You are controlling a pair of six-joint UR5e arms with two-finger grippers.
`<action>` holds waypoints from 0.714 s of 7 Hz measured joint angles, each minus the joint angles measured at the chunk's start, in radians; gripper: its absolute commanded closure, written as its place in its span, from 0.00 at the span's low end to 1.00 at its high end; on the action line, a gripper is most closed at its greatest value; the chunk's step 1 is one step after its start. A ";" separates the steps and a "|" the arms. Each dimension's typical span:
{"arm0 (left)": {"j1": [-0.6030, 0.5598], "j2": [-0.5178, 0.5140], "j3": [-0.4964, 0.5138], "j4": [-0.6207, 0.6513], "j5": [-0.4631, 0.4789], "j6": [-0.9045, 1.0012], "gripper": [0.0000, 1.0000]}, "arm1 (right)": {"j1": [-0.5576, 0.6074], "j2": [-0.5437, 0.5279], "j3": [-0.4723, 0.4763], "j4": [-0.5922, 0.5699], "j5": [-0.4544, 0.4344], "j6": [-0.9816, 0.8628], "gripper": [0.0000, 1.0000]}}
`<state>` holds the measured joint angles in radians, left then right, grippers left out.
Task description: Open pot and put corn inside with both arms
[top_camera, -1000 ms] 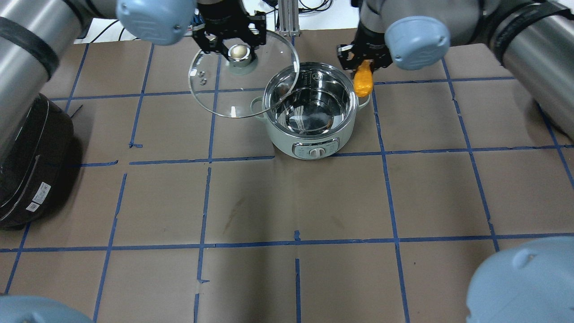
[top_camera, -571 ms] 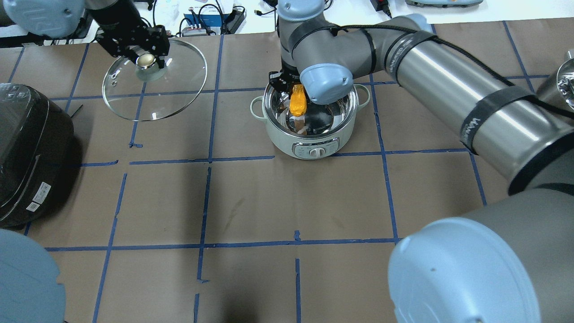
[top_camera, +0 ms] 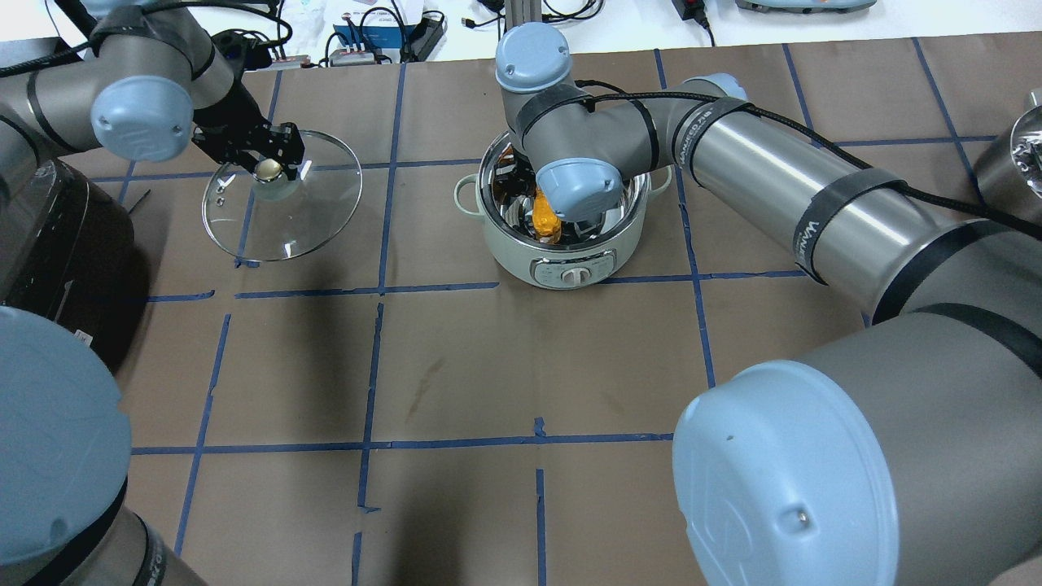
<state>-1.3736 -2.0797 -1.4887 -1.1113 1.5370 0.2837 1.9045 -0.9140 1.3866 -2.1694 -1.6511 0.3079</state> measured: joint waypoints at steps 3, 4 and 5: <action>0.000 -0.079 -0.012 0.075 -0.004 -0.005 0.95 | -0.019 -0.103 -0.011 0.096 0.015 0.009 0.00; -0.002 -0.082 -0.014 0.079 -0.005 -0.010 0.57 | -0.047 -0.199 -0.014 0.222 0.047 0.007 0.00; -0.003 -0.082 -0.020 0.081 -0.005 -0.011 0.01 | -0.096 -0.302 -0.008 0.360 0.088 -0.005 0.03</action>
<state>-1.3763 -2.1621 -1.5084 -1.0304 1.5324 0.2723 1.8088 -1.2158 1.3782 -1.8093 -1.5635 0.3027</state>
